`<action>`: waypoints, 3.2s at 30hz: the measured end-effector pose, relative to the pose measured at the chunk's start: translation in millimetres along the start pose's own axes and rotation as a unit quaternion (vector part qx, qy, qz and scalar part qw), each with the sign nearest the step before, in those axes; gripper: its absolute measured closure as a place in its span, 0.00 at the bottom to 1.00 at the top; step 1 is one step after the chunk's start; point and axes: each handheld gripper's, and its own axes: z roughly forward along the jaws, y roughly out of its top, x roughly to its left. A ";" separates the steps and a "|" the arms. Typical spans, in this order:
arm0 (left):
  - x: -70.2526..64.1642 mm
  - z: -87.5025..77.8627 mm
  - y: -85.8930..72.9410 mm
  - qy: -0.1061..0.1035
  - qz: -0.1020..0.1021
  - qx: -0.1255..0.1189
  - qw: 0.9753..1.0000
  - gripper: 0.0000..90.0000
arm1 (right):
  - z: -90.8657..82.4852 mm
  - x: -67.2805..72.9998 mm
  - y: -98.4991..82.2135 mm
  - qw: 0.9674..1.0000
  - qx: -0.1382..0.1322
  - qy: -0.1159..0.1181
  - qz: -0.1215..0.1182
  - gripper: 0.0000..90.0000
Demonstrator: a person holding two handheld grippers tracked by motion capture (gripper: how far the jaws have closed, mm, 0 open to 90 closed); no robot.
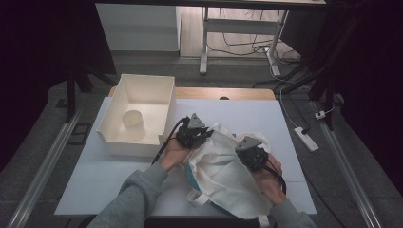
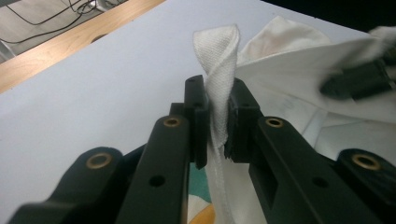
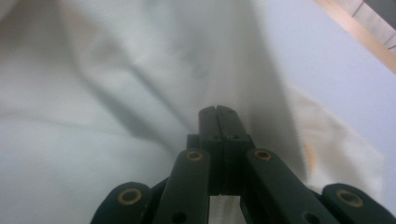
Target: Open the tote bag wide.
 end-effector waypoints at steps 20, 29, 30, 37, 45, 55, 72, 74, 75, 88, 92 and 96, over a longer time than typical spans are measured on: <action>4.7 24.4 -10.2 -0.010 -0.003 0.043 0.999 0.89 | 53.3 -45.2 -11.3 0.998 0.022 0.037 0.055 1.00; 7.8 26.7 -12.7 -0.018 -0.014 0.051 0.998 0.86 | 55.0 -42.6 -12.6 0.998 0.022 0.030 0.054 1.00; 6.5 23.0 -10.4 -0.015 -0.011 0.046 0.999 0.83 | 54.3 -42.9 -12.9 0.998 0.019 0.030 0.058 1.00; 4.8 -6.9 6.4 -0.019 -0.011 0.002 1.000 0.66 | 53.4 -43.7 -14.3 0.997 0.012 0.035 0.065 1.00; -24.0 -21.8 22.2 -0.088 0.054 0.056 0.993 0.55 | 52.1 -44.7 -16.0 0.997 0.006 0.040 0.071 1.00; -34.1 22.2 5.2 -0.050 0.097 0.145 0.983 0.56 | 42.7 -40.2 -13.0 0.995 -0.015 0.077 0.069 0.73; -30.1 42.2 -12.2 -0.018 0.121 0.172 0.978 0.96 | 15.5 14.9 6.3 0.971 -0.024 0.240 -0.006 0.48; -29.2 41.6 -12.6 -0.018 0.120 0.167 0.978 0.97 | 22.4 22.2 8.7 0.969 -0.008 0.248 -0.019 0.46; -29.2 41.6 -12.6 -0.018 0.120 0.167 0.978 0.97 | 22.4 22.2 8.7 0.969 -0.008 0.248 -0.019 0.46; -26.6 32.1 -9.2 0.022 0.112 0.120 0.986 0.97 | 27.5 36.2 4.8 0.967 0.051 0.245 -0.053 1.00; -23.2 28.1 -7.5 0.041 0.108 0.103 0.988 0.97 | 6.4 31.7 7.5 0.971 0.023 0.232 -0.049 1.00; -16.5 24.8 -7.1 0.073 0.102 0.094 0.988 0.97 | -20.5 27.9 1.9 0.959 0.003 0.279 -0.043 1.00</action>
